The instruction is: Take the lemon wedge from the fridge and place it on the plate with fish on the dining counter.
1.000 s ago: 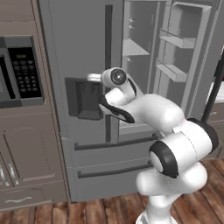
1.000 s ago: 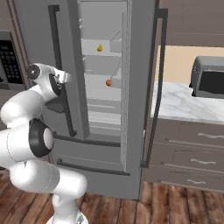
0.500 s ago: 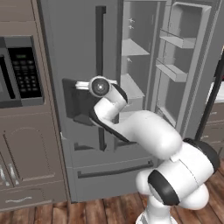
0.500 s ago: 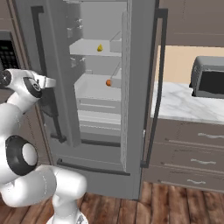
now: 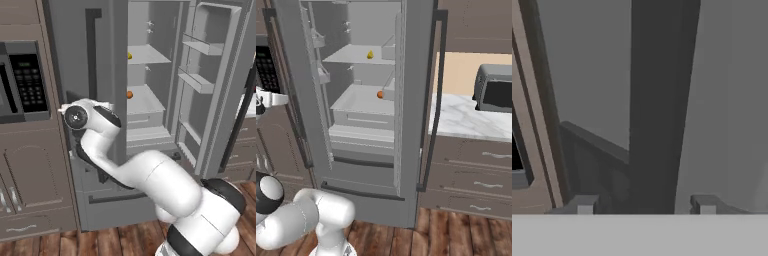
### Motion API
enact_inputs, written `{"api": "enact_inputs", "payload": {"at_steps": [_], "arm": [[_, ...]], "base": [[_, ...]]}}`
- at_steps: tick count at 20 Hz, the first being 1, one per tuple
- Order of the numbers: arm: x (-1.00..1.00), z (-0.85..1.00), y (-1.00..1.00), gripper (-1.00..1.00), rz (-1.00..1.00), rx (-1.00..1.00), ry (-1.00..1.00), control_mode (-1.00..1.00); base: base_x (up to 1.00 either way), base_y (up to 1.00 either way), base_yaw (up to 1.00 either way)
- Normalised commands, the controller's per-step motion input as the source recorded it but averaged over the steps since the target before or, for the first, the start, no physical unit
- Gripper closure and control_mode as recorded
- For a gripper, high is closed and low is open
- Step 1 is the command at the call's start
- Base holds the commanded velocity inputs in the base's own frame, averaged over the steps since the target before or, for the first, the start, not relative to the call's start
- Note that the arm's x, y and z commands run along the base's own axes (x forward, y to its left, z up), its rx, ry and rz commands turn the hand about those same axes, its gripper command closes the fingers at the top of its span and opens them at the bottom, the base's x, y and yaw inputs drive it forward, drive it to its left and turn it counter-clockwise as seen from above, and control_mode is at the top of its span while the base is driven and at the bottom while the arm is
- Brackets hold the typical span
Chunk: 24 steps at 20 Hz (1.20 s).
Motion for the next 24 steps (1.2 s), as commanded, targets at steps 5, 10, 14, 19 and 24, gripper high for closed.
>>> {"api": "enact_inputs", "payload": {"at_steps": [5,10,14,19,24], "arm": [[-1.0,0.05,0.27,-1.0,0.0,-0.03,-0.07,-1.0],[-1.0,0.04,0.0,-1.0,0.0,0.0,-0.08,-1.0],[-0.84,0.26,-0.31,-1.0,0.01,0.0,-0.02,-1.0],[0.29,0.46,-0.97,-1.0,0.34,0.13,0.0,-1.0],[0.69,0.0,-0.78,-1.0,0.35,0.16,0.13,-1.0]], "base": [[0.0,0.0,0.0],[0.0,0.0,0.0],[0.0,0.0,0.0],[0.0,0.0,0.0],[0.0,0.0,0.0]]}}
